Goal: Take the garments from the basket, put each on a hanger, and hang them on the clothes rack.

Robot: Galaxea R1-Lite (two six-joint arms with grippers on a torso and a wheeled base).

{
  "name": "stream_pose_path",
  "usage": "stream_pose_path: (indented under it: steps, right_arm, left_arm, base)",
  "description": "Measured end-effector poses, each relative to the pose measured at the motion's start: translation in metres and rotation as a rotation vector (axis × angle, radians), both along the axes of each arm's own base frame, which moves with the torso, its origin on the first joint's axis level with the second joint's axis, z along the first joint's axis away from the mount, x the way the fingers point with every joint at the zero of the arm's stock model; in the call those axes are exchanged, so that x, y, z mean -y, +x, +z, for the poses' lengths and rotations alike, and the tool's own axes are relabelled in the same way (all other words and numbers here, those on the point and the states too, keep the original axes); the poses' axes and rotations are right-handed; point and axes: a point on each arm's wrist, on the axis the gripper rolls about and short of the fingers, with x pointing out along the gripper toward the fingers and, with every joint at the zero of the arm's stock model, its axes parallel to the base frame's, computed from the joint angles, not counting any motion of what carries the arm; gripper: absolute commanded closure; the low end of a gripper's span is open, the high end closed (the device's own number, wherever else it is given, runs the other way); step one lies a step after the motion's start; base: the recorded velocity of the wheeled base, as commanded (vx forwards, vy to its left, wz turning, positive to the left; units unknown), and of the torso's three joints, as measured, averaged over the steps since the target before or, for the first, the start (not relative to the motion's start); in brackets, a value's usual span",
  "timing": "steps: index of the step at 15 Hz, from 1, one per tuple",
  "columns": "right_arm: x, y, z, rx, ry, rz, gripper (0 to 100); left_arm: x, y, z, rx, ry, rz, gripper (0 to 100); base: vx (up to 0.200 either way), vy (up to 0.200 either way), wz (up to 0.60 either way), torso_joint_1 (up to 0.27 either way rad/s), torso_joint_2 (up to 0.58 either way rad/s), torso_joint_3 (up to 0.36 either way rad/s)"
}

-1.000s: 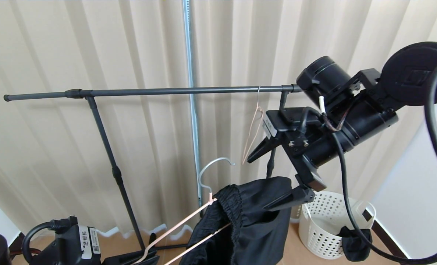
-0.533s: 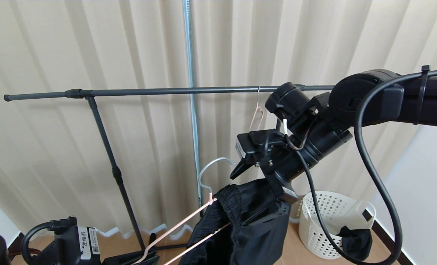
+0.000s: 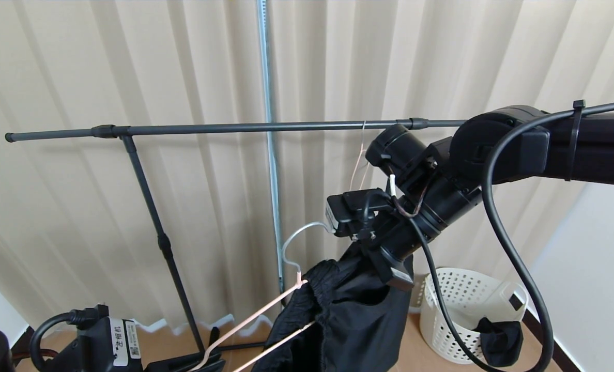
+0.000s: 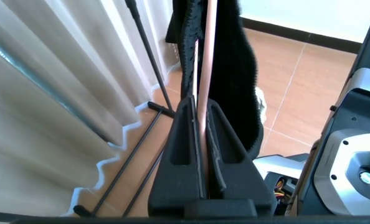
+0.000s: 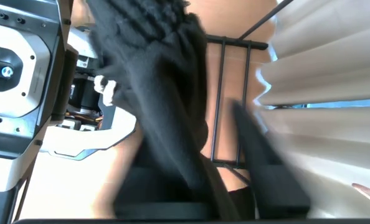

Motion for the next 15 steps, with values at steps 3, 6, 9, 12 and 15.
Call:
stream_pose_path:
  steps: [3, 6, 9, 12, 15]
  right_arm:
    - [0.003, -0.004, 0.003, -0.001, 0.000, 0.000, 100]
    - [0.005, -0.011, 0.009, 0.007, 0.005, 0.004, 100]
    - [0.010, -0.017, 0.019, 0.042, -0.027, -0.063, 100]
    - [0.012, -0.018, 0.036, 0.177, -0.067, -0.145, 100]
    - [0.008, -0.020, 0.051, 0.312, -0.108, -0.225, 100]
  left_arm:
    - [0.000, 0.000, 0.000, 0.000, -0.001, 0.000, 100]
    - [0.000, 0.000, 0.000, 0.001, -0.003, 0.004, 0]
    - [-0.001, 0.003, 0.002, -0.047, -0.050, 0.039, 0]
    - [-0.007, 0.013, 0.007, -0.073, -0.095, 0.130, 0]
    - [-0.010, 0.029, 0.013, -0.142, -0.186, 0.237, 0]
  base:
    - [0.000, 0.000, 0.00, 0.000, 0.00, 0.000]
    - [0.000, 0.000, 0.00, 0.000, 0.00, 0.000]
    - [0.000, 0.000, 0.00, 0.000, 0.00, 0.000]
    - [0.000, 0.000, 0.00, 0.000, 0.00, 0.000]
    - [0.000, 0.000, 0.00, 0.000, 0.00, 0.000]
